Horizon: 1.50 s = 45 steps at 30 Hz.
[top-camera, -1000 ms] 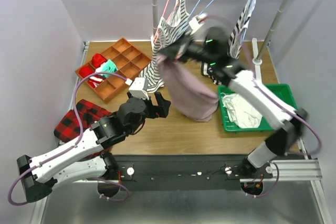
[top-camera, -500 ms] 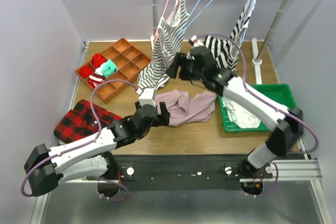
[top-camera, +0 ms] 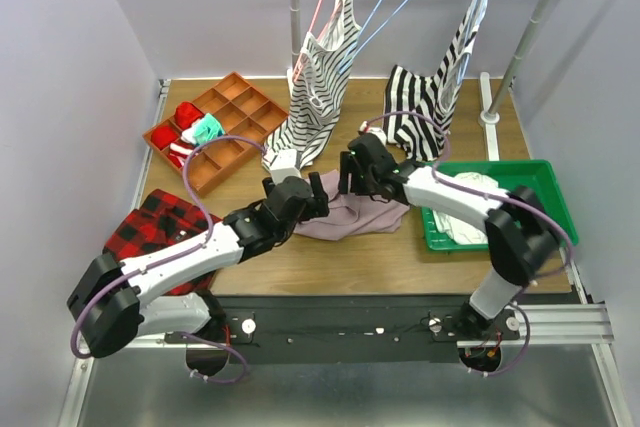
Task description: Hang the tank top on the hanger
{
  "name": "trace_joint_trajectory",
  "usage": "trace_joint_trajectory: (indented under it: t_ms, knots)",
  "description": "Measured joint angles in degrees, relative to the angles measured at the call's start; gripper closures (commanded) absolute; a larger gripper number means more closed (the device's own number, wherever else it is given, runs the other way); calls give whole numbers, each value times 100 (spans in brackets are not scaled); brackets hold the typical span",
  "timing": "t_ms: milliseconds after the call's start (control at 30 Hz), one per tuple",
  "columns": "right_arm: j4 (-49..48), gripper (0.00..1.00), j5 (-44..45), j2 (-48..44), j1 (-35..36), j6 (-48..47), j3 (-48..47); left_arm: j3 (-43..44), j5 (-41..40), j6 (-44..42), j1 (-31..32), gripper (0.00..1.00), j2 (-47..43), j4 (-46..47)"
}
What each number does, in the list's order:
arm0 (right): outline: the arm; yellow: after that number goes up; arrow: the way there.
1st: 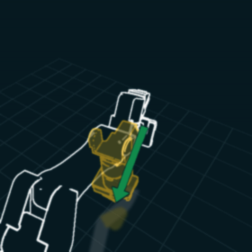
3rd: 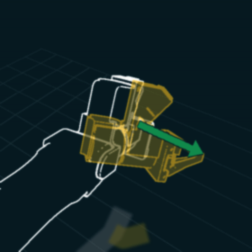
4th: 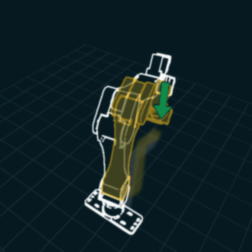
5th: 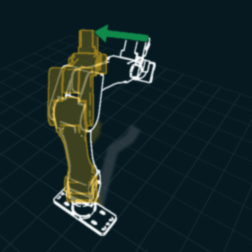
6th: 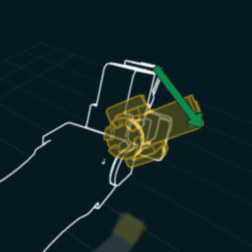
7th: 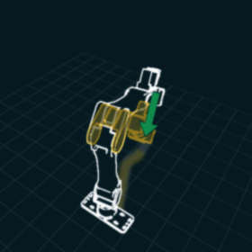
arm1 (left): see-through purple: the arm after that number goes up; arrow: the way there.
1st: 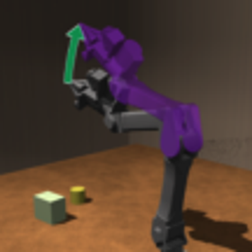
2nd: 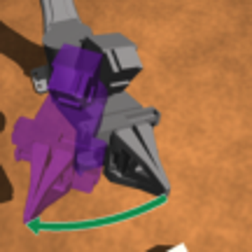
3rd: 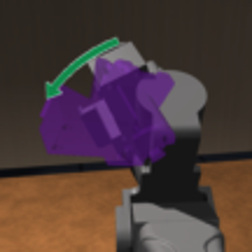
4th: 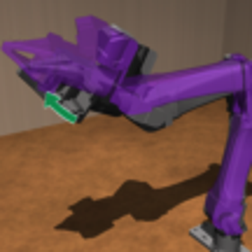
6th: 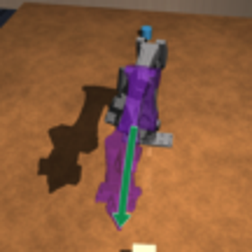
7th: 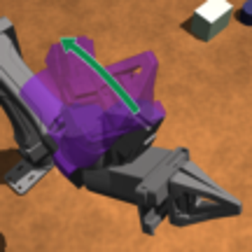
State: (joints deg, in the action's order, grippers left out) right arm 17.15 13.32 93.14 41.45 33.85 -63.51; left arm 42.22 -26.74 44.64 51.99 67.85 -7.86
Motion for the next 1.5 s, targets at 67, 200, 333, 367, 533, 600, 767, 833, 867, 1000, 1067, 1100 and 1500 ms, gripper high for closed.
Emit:
trace_joint_trajectory:
  t_ms: [67, 200, 333, 367, 533, 600, 767, 833, 867, 1000, 1067, 1100, 1500]
  knots:
    - [-28, 25, -15, 446, 0, -42, -238, -48, -24, 57, -107, 13, -166, -26]
    - [-254, 80, -184, 1239, 0, -111, -680, -79, -94, 90, -232, 12, -673, -221]
    - [-350, 99, -540, 1303, 0, -116, -664, -79, -131, 68, -417, 13, -1084, -348]
    - [-378, 99, -597, 1241, 0, -96, -632, -79, -133, 61, -474, 14, -1154, -380]
    - [-358, 99, -984, 26, 175, -15, -79, -79, -116, -70, -922, 14, -1364, -501]
    - [-291, 99, -1045, -986, 636, 98, 131, -79, -76, -118, -1062, 14, -1357, -503]
    - [-258, 79, -1067, -2734, 2374, 584, 625, -66, 199, -229, -1399, 17, -1178, -466]
    - [-85, 52, -1056, -3139, 2868, 861, 1034, -63, 363, -262, -1469, 20, -1034, -378]
    - [28, 44, -964, -3263, 2973, 1049, 1311, -61, 457, -280, -1482, 20, -933, -323]
    - [890, 29, -365, -3161, 2944, 1521, 2098, -55, 896, -271, -1486, 27, -433, -76]
    - [1241, 27, -122, -3108, 2942, 1596, 2159, -79, 1021, -256, -1486, 27, -269, 7]
    - [1436, 25, 120, -3071, 2942, 1622, 2081, -122, 1099, -243, -1486, 29, -240, 83]
    - [973, 32, 1134, -975, 1045, 844, 708, -719, 1410, 28, -1486, 31, -227, 385]
